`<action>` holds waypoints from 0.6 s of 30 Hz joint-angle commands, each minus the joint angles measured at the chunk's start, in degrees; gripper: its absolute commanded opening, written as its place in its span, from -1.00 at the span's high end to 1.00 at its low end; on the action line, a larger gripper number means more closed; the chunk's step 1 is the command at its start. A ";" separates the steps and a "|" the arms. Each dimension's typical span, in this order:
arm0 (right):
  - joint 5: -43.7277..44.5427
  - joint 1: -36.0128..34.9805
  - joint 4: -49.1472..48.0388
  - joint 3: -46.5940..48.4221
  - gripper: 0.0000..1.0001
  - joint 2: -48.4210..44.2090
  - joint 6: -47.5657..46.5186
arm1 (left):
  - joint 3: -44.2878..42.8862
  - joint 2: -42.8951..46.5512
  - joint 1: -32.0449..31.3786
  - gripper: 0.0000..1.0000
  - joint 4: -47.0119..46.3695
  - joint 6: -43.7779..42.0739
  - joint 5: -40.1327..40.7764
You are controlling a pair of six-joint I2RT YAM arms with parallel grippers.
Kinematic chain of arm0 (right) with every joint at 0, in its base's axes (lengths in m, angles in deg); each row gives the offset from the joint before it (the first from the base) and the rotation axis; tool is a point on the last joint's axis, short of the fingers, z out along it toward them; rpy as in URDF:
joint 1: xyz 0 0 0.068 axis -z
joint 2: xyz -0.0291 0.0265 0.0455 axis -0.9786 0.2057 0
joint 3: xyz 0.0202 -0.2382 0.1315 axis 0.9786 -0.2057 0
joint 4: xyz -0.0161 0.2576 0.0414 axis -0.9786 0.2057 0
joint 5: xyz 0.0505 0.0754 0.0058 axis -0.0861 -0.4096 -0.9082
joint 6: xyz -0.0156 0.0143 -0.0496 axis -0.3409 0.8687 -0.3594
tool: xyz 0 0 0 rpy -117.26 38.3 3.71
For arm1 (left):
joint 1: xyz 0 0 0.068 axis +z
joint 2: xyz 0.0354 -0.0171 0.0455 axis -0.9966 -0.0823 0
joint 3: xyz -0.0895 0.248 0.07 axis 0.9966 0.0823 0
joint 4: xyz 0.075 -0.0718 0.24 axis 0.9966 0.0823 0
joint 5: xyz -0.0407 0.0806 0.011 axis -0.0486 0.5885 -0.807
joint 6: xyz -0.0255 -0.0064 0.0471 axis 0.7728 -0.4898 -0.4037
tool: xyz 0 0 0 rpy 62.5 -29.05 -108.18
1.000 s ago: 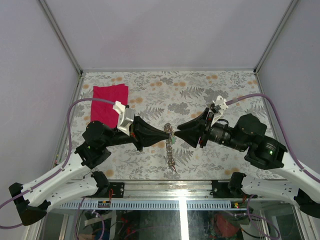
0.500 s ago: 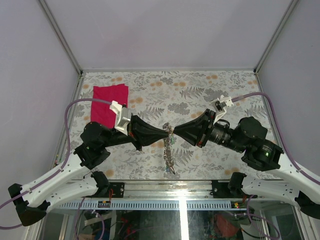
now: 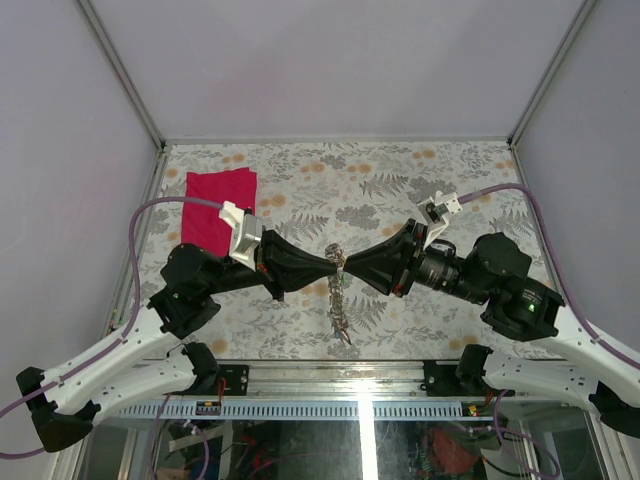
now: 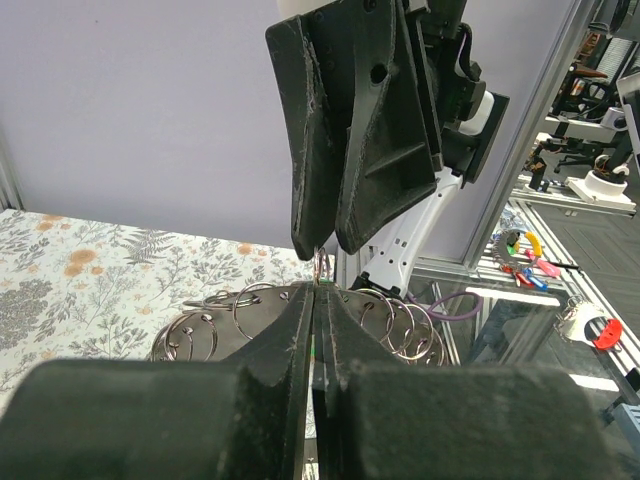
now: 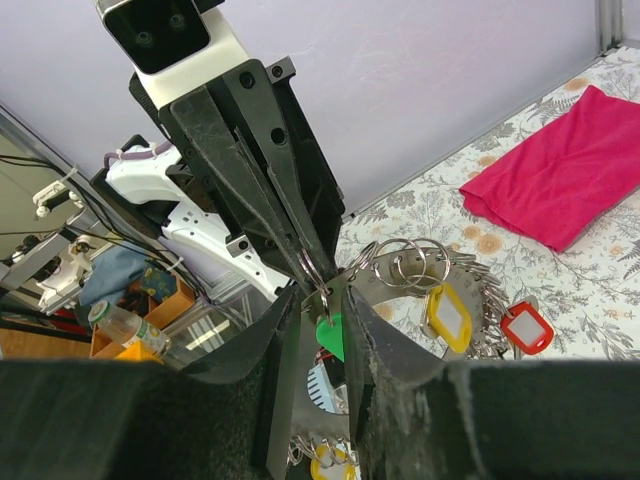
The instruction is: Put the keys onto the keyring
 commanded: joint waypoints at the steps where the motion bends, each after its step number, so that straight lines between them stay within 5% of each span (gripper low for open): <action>1: -1.77 -0.22 -2.41 0.29 0.47 0.42 0.48 | -0.62 1.19 -0.26 1.00 -7.40 0.21 1.34; 9: -1.16 -0.22 -2.09 0.20 0.92 0.07 0.57 | -0.67 1.43 -0.22 1.00 -6.95 -0.12 1.61; 18: -2.28 -0.22 -2.48 -0.74 1.00 1.36 1.00 | -0.86 1.41 -0.25 1.00 -7.13 -0.16 1.47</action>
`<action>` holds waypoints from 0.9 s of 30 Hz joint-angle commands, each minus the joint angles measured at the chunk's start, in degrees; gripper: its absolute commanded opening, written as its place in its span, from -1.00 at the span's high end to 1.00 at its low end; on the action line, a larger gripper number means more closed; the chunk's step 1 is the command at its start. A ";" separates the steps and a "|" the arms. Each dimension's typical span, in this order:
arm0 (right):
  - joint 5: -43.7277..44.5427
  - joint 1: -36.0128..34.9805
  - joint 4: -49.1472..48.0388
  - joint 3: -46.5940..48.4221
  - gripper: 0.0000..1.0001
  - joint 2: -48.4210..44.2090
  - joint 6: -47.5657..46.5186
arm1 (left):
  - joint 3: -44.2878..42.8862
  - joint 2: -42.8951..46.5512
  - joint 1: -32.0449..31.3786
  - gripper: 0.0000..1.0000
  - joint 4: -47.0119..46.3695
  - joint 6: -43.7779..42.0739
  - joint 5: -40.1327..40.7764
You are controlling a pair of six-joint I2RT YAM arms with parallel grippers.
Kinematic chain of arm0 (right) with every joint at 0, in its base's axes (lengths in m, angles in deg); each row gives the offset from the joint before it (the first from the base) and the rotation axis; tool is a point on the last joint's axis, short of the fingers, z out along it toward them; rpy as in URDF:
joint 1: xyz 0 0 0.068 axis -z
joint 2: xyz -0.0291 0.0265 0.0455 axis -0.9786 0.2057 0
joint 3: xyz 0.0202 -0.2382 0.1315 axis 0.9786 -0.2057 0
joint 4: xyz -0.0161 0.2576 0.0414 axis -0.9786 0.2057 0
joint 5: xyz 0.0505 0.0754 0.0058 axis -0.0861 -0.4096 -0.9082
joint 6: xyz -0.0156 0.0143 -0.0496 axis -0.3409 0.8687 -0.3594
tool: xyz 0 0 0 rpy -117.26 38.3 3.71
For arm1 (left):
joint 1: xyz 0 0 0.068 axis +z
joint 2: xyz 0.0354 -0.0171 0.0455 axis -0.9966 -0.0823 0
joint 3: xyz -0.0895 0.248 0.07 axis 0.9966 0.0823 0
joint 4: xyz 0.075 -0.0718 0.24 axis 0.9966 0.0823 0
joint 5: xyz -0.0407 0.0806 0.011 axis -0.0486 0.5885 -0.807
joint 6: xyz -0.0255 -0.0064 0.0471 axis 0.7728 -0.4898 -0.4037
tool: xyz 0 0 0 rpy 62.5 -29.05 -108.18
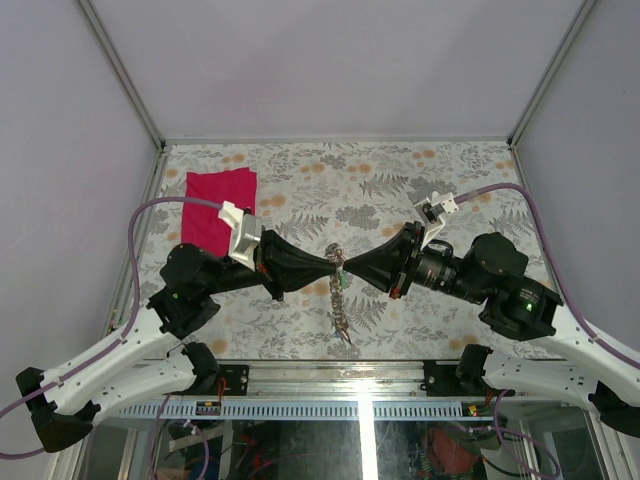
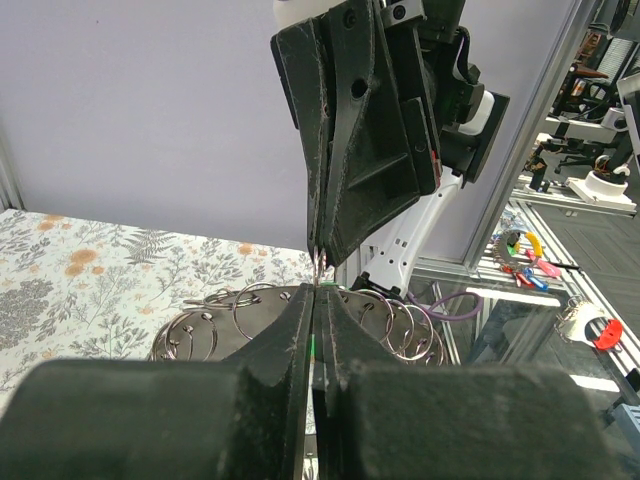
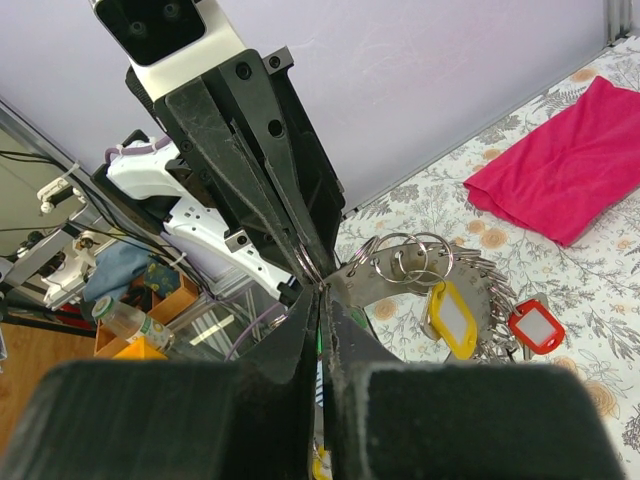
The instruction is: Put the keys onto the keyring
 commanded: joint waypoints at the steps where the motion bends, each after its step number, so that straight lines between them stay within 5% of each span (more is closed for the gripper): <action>1: -1.56 -0.22 -2.38 -0.51 1.00 0.98 0.47 | -0.85 1.23 -0.22 1.00 -7.23 -0.13 1.40; 9: -1.97 -0.21 -1.95 -1.04 0.98 1.97 0.53 | -0.96 1.45 -0.20 1.00 -6.97 -0.12 1.37; 19: 0.01 -0.22 -3.27 -0.31 0.51 -0.25 -5.91 | -1.44 1.10 -0.18 1.00 -6.83 -0.04 0.90; 27: -1.11 -0.23 -16.08 -5.47 0.27 -5.61 -17.89 | -1.97 0.88 -0.24 1.00 -6.96 0.41 -0.38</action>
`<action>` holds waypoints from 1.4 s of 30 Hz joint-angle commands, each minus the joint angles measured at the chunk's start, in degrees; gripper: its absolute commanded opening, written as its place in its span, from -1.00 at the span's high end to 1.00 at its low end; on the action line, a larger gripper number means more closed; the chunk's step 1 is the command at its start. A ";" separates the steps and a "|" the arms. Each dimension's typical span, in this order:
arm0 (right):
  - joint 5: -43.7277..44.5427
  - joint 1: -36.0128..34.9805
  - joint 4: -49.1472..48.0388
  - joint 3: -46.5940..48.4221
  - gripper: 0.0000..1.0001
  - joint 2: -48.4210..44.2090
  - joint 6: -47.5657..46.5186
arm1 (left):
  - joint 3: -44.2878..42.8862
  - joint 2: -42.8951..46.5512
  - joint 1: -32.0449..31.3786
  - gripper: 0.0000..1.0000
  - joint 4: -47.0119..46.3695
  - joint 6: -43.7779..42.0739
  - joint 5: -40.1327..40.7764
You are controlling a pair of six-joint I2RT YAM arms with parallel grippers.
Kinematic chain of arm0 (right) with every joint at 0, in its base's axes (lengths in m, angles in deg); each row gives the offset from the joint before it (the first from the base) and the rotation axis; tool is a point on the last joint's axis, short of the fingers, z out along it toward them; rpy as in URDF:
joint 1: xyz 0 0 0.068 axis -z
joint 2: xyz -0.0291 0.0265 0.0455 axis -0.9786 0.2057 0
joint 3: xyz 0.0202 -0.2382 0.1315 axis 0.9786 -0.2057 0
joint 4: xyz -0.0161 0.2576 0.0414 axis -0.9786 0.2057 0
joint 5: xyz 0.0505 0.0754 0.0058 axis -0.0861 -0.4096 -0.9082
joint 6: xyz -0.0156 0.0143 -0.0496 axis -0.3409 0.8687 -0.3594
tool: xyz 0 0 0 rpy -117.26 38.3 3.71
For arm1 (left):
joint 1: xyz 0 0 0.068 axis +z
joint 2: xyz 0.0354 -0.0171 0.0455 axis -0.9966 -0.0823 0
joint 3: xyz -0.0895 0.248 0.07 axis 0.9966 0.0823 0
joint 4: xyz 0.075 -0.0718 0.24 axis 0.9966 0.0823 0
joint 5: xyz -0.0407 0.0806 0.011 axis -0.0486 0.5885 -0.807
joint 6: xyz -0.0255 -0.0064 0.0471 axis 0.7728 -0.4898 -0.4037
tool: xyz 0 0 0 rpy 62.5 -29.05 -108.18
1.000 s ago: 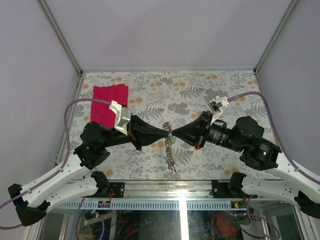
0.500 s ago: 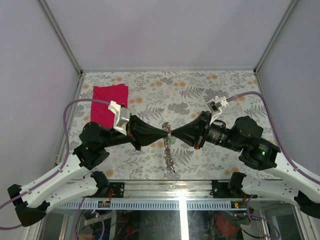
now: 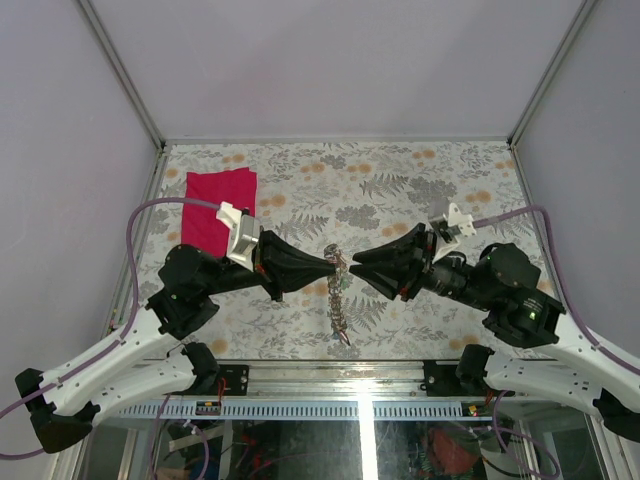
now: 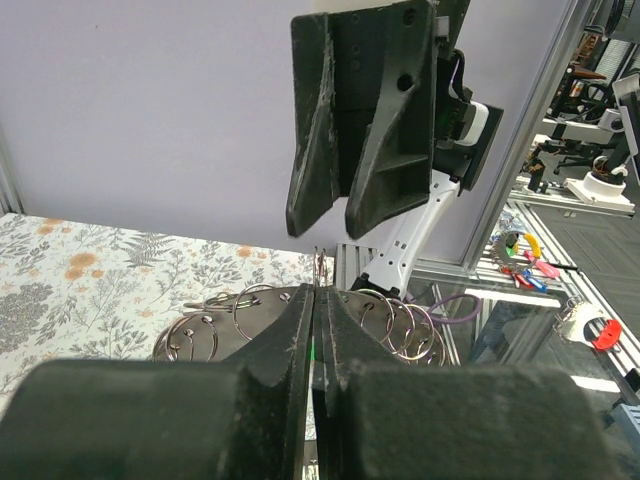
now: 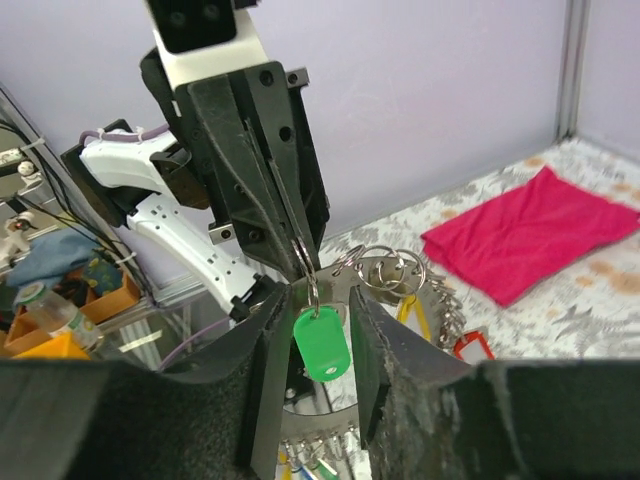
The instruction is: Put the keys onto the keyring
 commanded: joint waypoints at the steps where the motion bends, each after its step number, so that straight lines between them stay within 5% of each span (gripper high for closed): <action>1: -1.65 -0.22 -11.32 -1.76 0.25 -2.10 -9.36 | -2.01 0.37 -0.22 1.00 -7.34 0.57 -0.76; 23: -10.11 -0.22 -14.19 -3.80 0.40 1.80 -15.58 | -1.96 0.74 -0.22 1.00 -10.32 2.38 -2.43; 34: -10.17 -0.22 -14.27 -3.95 0.71 2.01 -15.24 | -1.80 0.64 -0.21 1.00 -10.68 2.67 -2.79; 38: -10.71 -0.22 -13.63 -3.21 1.00 2.61 -15.18 | -1.86 0.64 -0.26 1.00 -10.74 2.67 -3.16; 42: -10.79 -0.24 -11.90 -1.62 1.00 2.53 -15.49 | -1.74 0.66 -0.21 1.00 -10.44 2.66 -3.69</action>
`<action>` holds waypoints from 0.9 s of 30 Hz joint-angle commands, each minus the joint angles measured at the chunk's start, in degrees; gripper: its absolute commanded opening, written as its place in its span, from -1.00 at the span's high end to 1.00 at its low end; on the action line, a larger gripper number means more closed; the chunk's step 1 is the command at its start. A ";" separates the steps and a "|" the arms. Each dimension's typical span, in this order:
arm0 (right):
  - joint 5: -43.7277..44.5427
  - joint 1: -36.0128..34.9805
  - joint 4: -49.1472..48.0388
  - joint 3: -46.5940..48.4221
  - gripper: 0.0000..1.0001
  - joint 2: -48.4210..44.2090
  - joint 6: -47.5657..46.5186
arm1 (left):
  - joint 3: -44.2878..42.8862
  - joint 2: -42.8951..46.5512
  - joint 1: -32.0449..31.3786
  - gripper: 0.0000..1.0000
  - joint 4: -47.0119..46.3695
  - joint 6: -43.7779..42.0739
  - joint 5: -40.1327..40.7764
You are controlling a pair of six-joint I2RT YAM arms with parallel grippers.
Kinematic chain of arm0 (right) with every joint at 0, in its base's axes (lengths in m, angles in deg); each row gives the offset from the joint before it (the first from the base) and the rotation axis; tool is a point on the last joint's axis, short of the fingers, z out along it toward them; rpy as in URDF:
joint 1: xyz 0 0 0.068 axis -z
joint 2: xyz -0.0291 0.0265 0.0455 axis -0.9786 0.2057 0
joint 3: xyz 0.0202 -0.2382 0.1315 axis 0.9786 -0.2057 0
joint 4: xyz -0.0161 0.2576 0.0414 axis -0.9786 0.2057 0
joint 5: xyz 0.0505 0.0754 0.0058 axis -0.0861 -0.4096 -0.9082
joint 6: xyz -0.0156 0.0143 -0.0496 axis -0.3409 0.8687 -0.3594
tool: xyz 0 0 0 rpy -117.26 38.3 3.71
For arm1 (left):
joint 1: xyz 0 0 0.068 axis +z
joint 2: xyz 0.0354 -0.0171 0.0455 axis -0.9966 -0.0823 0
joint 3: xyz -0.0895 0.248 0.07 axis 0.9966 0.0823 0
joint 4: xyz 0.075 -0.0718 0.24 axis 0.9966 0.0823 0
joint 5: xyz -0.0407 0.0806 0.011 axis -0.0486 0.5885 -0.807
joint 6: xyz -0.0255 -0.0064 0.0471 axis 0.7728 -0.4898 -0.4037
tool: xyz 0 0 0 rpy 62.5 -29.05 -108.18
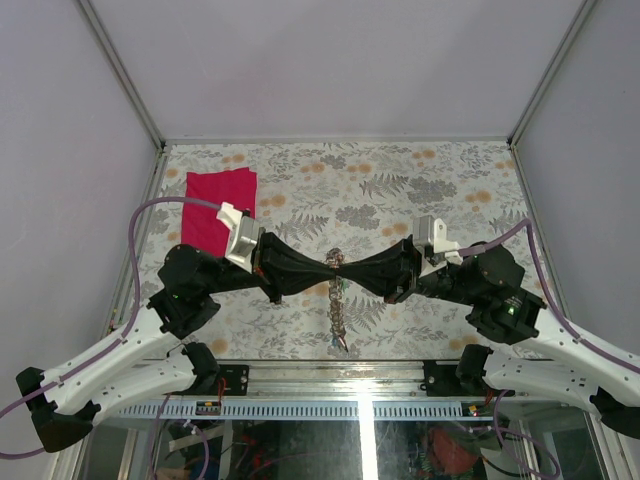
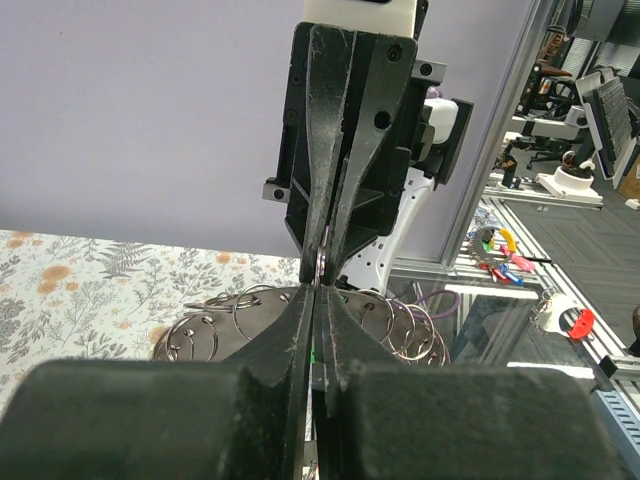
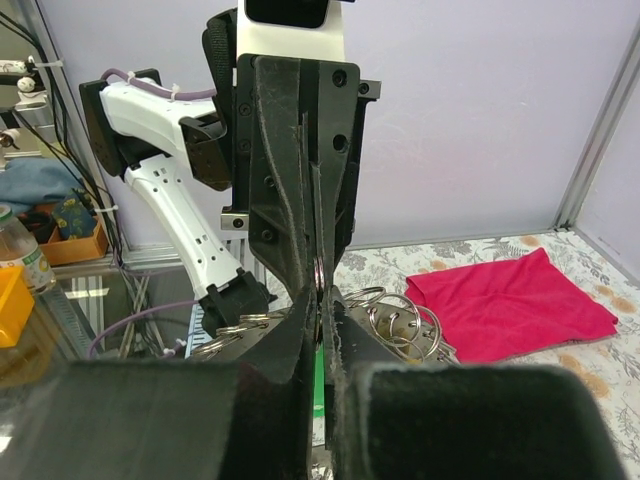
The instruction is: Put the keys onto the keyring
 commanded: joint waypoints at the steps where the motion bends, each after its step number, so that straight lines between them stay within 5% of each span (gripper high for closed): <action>1: -1.09 -0.18 1.05 3.57 1.00 0.47 -1.14 | -1.85 1.05 -0.21 1.00 -7.90 0.35 -0.86; 12: -2.29 -0.22 29.10 21.86 1.00 5.49 -8.92 | -3.28 2.28 -0.24 0.43 -0.48 -4.14 0.25; 19: -0.96 -0.22 51.76 38.32 1.00 14.68 -14.15 | -7.38 1.39 -0.21 0.35 10.98 -10.22 2.51; 27: -0.48 -0.22 72.91 55.16 1.00 25.90 -17.58 | -8.08 -1.12 -0.22 0.33 12.00 -10.94 0.36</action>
